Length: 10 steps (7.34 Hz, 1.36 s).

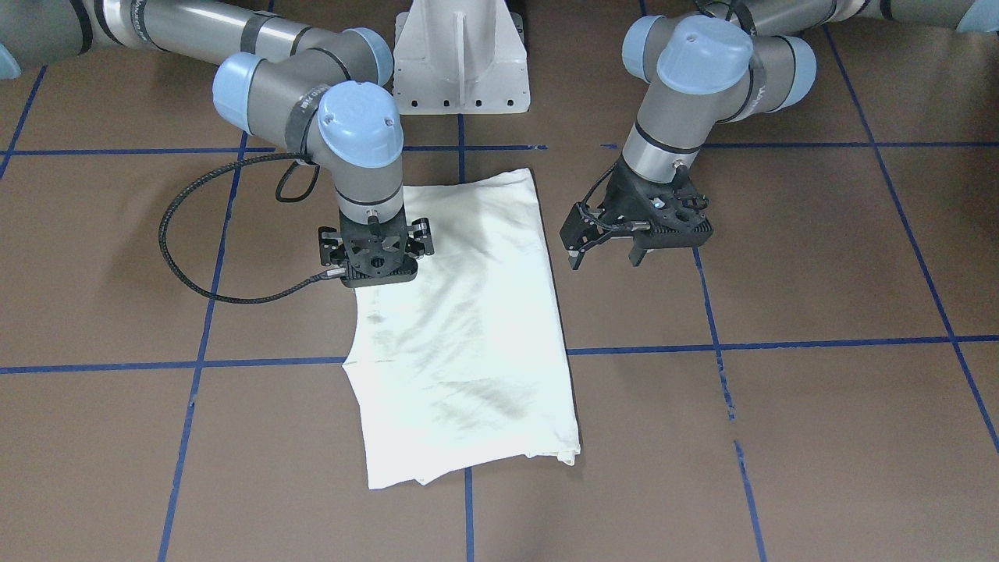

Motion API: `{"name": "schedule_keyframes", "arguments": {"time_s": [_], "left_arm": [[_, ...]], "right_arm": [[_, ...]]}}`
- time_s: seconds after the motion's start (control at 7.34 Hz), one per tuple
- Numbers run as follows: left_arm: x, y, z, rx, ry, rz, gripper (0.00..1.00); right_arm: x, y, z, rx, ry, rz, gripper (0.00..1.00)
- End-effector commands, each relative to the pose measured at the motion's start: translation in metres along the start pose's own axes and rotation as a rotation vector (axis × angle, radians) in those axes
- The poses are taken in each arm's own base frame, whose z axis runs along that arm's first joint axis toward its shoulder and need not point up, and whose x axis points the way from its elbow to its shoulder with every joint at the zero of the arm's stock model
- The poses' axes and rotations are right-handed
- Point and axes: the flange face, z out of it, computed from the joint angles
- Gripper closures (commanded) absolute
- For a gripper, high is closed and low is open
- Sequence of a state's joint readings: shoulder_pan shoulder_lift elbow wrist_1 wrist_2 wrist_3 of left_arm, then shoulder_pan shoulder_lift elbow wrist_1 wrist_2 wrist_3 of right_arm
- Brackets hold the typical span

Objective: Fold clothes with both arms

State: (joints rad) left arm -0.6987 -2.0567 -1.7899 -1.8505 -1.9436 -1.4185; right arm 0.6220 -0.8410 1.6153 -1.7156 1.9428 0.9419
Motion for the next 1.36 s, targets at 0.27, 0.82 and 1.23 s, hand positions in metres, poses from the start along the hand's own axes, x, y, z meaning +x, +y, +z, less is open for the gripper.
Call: {"name": "schedule_keyframes", "arguments": {"time_s": [0.27, 0.82, 1.23], "left_arm": [[0.013, 0.168, 0.071, -0.071, -0.094, -0.494, 0.00], [0.029, 0.214, 0.081, -0.048, -0.224, -0.480, 0.05], [0.028, 0.229, 0.088, -0.063, -0.237, -0.465, 0.09]], "right_arm": [[0.011, 0.024, -0.030, 0.010, -0.076, 0.024, 0.00], [0.012, 0.025, -0.030, 0.009, -0.077, 0.047, 0.00], [0.015, 0.025, -0.027, 0.006, -0.072, 0.049, 0.00]]}}
